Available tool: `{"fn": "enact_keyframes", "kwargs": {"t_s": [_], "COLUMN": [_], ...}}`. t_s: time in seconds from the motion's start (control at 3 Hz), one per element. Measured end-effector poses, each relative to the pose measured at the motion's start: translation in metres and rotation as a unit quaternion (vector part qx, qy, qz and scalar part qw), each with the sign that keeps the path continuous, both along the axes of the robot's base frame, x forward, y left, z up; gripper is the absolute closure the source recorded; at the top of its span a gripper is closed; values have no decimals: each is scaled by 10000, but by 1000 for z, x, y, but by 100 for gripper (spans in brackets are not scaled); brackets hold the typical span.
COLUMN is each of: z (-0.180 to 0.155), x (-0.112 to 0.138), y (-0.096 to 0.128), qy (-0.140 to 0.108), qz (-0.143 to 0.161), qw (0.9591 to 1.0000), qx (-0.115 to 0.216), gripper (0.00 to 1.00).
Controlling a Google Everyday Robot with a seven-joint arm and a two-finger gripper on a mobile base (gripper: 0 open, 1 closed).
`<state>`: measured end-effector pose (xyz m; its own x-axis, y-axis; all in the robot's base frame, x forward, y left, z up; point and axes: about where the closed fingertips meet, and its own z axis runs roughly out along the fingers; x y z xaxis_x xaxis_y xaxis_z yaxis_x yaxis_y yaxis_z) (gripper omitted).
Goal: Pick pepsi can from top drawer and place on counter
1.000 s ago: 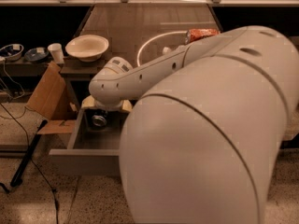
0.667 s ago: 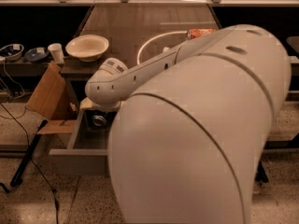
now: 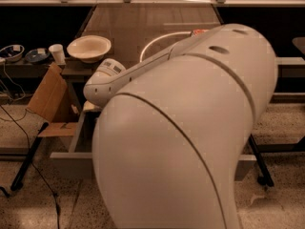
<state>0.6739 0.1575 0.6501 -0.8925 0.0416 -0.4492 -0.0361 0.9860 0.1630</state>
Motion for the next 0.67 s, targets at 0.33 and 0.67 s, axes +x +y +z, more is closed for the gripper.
{"fn": "enact_keyframes", "kwargs": {"t_s": [0.33,0.67], "z": [2,2], "x": [6,10], "y": [-10,-17], "qy": [-21,-24], "qz": [-133,-223], "qw": [9999,9997], "qx": [-48,-96], "gripper": [0,0]}}
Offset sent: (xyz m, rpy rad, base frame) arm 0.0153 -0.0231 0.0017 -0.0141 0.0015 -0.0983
